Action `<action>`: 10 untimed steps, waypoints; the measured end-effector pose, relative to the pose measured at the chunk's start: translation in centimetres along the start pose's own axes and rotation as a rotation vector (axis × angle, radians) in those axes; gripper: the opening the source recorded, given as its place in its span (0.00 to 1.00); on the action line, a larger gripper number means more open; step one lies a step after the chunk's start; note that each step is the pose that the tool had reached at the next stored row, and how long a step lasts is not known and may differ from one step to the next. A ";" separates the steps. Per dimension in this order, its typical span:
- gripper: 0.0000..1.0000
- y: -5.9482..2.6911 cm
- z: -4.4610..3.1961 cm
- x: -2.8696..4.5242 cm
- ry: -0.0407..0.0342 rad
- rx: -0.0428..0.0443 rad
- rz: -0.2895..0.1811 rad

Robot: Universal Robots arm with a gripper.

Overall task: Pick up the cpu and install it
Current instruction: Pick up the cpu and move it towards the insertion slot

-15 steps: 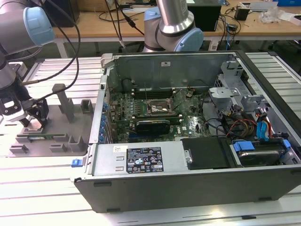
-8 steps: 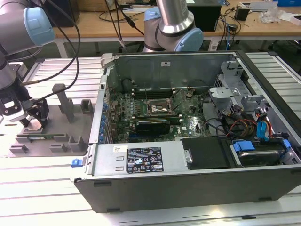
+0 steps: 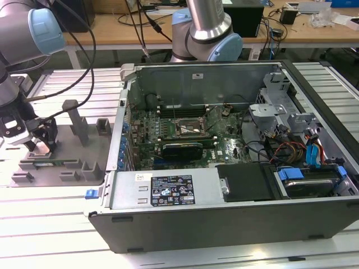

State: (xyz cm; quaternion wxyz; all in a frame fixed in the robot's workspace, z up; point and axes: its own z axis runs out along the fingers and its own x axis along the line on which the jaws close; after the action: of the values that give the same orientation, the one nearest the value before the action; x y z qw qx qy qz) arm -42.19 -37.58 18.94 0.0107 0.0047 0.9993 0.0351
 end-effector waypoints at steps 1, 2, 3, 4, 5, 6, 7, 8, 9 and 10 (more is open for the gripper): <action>0.54 0.00 0.00 0.00 0.0000 0.0000 0.000; 0.54 0.00 -0.01 0.00 -0.0001 -0.0001 0.000; 0.54 0.01 -0.04 -0.01 -0.0005 -0.0002 0.000; 0.54 0.03 -0.52 -0.01 -0.0002 0.0008 0.000; 0.54 0.09 -1.32 -0.03 -0.0003 0.0010 0.000; 0.54 0.16 -2.31 -0.05 -0.0003 0.0010 0.000; 0.54 0.19 -2.72 -0.05 -0.0003 0.0010 0.001; 0.54 0.23 -3.29 -0.07 -0.0004 0.0009 0.001; 0.54 0.25 -3.55 -0.07 -0.0004 0.0010 0.001; 0.54 0.27 -3.79 -0.08 -0.0003 0.0010 0.001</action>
State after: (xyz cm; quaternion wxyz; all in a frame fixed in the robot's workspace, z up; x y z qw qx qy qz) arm -42.19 -37.58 22.74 0.0108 0.0053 0.9993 0.0346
